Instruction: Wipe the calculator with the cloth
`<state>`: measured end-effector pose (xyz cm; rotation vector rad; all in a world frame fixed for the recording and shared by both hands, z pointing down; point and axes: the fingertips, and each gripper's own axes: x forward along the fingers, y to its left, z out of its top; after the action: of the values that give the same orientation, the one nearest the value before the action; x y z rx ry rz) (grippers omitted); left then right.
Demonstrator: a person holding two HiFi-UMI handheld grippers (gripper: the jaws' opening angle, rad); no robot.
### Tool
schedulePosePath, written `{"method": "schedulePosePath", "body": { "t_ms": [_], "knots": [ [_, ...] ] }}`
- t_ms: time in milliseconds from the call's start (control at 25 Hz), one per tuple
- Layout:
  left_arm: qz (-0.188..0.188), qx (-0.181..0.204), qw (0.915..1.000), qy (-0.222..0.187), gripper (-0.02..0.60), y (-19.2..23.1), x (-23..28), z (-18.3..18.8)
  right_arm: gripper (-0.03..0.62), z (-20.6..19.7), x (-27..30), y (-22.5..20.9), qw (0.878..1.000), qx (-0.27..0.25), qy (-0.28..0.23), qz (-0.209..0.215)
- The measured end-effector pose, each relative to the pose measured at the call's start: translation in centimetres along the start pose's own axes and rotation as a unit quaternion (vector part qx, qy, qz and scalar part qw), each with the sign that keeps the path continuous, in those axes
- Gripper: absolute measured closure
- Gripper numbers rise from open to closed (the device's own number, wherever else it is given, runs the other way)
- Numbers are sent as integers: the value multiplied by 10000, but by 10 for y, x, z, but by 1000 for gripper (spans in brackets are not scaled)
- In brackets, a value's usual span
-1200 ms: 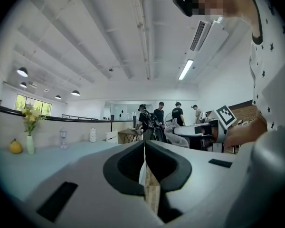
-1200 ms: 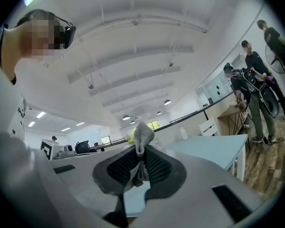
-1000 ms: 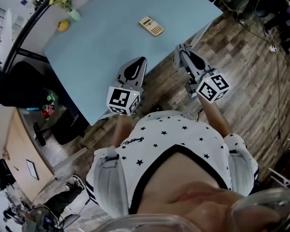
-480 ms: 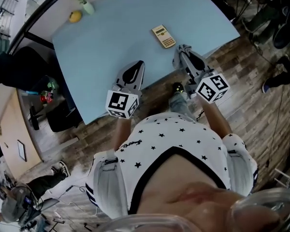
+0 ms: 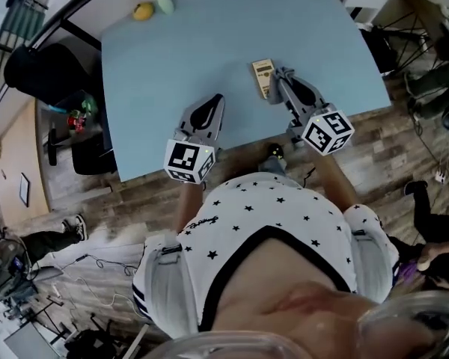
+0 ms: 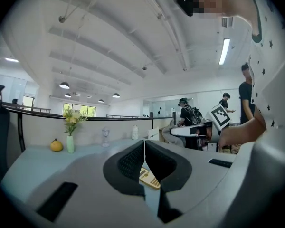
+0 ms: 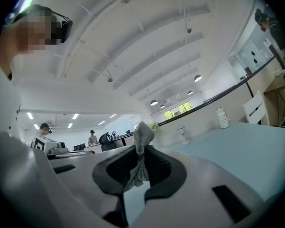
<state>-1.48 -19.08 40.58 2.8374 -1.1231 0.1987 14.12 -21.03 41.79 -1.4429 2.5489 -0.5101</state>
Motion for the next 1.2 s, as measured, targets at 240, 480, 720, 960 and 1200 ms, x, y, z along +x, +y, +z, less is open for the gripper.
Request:
{"method": "schedulePosePath", "body": {
  "t_ms": [240, 480, 720, 960, 1200],
  "knots": [
    [368, -24, 9993, 6, 551, 1, 24, 8, 549, 10, 16, -28, 9994, 2, 159, 292],
    [714, -56, 9974, 4, 551, 1, 42, 10, 549, 7, 29, -57, 9980, -63, 434, 446],
    [1077, -106, 9941, 43, 551, -4, 58, 8, 549, -9, 39, -88, 9948, -21, 842, 576],
    [1344, -125, 9908, 114, 551, -5, 61, 6, 549, -34, 54, -104, 9891, -121, 1300, 678],
    [1553, -174, 9876, 121, 551, 14, 56, 5, 549, -61, 81, -111, 9829, -154, 1708, 665]
  ]
}}
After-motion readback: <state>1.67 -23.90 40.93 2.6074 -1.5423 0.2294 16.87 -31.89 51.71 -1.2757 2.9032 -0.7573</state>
